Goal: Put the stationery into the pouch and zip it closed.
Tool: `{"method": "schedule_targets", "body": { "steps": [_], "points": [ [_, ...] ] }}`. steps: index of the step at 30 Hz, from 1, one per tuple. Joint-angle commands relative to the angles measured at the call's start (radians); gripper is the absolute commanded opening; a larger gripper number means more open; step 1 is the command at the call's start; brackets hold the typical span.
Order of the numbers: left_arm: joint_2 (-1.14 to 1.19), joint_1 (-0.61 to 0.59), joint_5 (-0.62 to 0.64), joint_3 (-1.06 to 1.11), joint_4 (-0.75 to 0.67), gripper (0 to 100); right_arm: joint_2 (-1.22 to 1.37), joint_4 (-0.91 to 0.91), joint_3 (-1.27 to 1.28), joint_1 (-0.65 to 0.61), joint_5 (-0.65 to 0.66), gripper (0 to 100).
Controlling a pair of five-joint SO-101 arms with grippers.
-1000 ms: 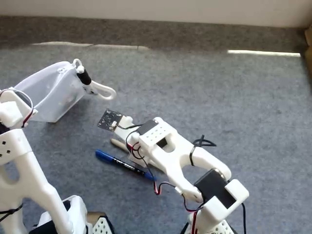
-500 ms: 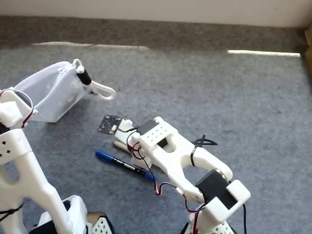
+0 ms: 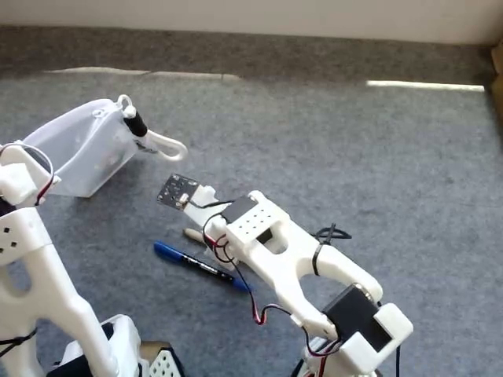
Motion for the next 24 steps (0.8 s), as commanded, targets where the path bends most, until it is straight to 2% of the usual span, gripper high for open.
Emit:
{"method": "schedule_targets", "body": {
  "steps": [1,7,20,22,24],
  "points": [
    [0.002,-0.016,0.003,0.013,-0.017,1,0.045,-0.142,-0.018,-0.035,-0.021,12.3],
    [0.002,-0.016,0.002,0.013,-0.017,1,0.134,-0.26,-0.022,-0.059,-0.021,12.3],
    [0.002,-0.018,0.002,0.013,-0.017,1,0.142,-0.286,-0.022,-0.088,-0.032,12.3],
    [0.002,-0.019,0.002,0.013,-0.017,1,0.142,-0.283,-0.016,-0.082,-0.031,9.8],
    [0.002,-0.019,0.002,0.013,-0.017,1,0.14,-0.283,-0.015,-0.068,-0.028,3.0]
  ]
}}
